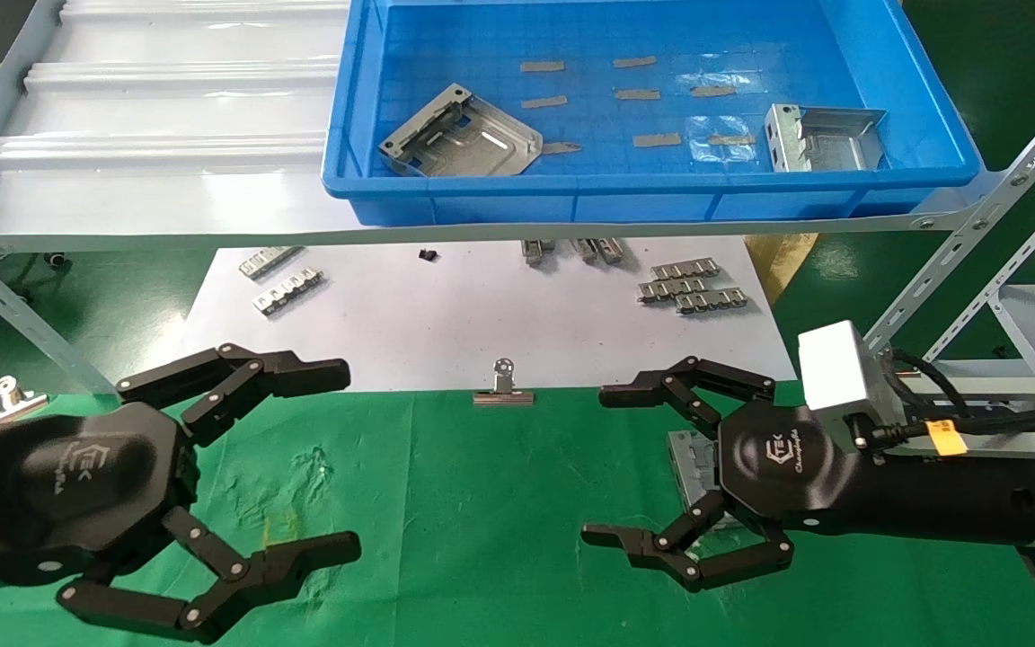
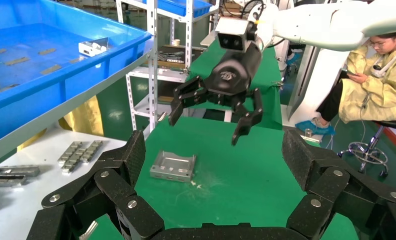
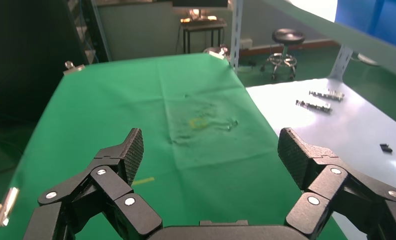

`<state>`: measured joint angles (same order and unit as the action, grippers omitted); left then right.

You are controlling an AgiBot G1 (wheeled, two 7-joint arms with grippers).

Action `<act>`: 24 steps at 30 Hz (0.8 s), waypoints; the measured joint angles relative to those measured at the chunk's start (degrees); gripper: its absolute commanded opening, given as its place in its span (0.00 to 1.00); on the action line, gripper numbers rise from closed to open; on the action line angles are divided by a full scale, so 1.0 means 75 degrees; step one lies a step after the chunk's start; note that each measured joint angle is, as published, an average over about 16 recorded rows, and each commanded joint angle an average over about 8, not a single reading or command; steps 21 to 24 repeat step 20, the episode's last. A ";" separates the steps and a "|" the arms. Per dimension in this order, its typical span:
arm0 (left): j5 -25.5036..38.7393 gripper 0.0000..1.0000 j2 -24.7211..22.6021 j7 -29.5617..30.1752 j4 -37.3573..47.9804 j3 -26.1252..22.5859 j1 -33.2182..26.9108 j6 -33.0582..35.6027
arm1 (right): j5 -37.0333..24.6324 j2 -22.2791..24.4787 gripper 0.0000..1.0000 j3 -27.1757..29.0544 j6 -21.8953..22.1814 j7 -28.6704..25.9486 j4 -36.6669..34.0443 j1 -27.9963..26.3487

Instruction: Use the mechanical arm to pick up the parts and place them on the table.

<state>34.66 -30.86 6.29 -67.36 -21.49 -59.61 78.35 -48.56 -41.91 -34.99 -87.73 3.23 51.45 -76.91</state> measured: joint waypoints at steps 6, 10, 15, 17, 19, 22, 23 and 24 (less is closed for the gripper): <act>0.0000 1.00 0.0000 0.0000 0.0000 0.0000 0.0000 0.0000 | 0.0245 0.0252 1.00 0.0693 0.0074 -0.0511 0.0809 0.0561; 0.0000 1.00 0.0000 0.0000 0.0000 0.0000 0.0000 0.0000 | 0.0408 0.0420 1.00 0.1155 0.0124 -0.0851 0.1348 0.0935; 0.0000 1.00 0.0000 0.0000 0.0000 0.0000 0.0000 0.0000 | 0.0572 0.0588 1.00 0.1619 0.0173 -0.1193 0.1889 0.1310; 0.0000 1.00 0.0000 0.0000 0.0000 0.0000 0.0000 0.0000 | 0.0613 0.0630 1.00 0.1733 0.0186 -0.1277 0.2023 0.1403; 0.0000 1.00 0.0000 0.0000 0.0000 0.0000 0.0000 0.0000 | 0.0653 0.0672 1.00 0.1849 0.0198 -0.1363 0.2158 0.1496; 0.0000 1.00 0.0000 0.0000 0.0000 0.0000 0.0000 0.0000 | 0.0674 0.0693 1.00 0.1907 0.0204 -0.1405 0.2225 0.1543; 0.0000 1.00 0.0000 0.0000 0.0000 0.0000 0.0000 0.0000 | 0.0674 0.0693 1.00 0.1907 0.0204 -0.1405 0.2225 0.1543; 0.0000 1.00 0.0000 0.0000 0.0000 0.0000 0.0000 0.0000 | 0.0674 0.0693 1.00 0.1907 0.0204 -0.1405 0.2225 0.1543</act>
